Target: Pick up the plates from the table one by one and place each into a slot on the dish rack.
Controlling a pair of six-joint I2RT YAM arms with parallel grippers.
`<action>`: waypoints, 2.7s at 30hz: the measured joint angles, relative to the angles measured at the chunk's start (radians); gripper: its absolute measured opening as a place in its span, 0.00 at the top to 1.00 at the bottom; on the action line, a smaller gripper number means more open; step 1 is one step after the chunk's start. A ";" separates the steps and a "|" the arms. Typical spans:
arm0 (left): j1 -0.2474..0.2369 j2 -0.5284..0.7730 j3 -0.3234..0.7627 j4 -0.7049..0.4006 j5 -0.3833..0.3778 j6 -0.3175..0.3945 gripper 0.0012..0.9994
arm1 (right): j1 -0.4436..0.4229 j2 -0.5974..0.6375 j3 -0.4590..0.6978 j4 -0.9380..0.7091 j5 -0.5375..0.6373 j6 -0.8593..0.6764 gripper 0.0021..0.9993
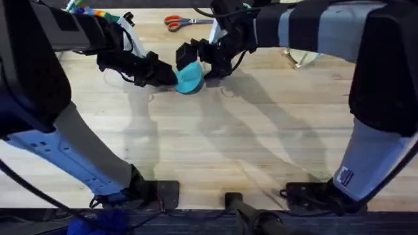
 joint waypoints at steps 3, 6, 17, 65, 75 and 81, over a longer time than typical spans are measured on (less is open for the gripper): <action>0.000 0.000 0.000 0.000 0.000 0.000 0.96 | 0.002 0.000 0.000 0.000 0.000 0.000 0.00; 0.000 0.000 0.000 0.001 0.000 0.000 0.96 | 0.003 0.000 0.000 0.000 -0.001 0.000 0.00; 0.000 0.000 0.000 0.004 0.000 0.000 0.96 | 0.010 0.022 0.000 -0.002 -0.005 0.008 0.43; -0.005 -0.336 -0.013 -0.148 -0.094 0.052 0.96 | 0.013 -0.031 0.002 -0.023 0.020 -0.153 0.97; -0.005 -0.621 -0.013 -0.238 -0.106 0.055 0.96 | 0.012 -0.218 0.000 -0.166 0.139 -0.340 0.97; -0.005 -0.736 -0.013 -0.320 -0.134 0.075 0.96 | 0.012 -0.336 0.000 -0.268 0.215 -0.446 0.97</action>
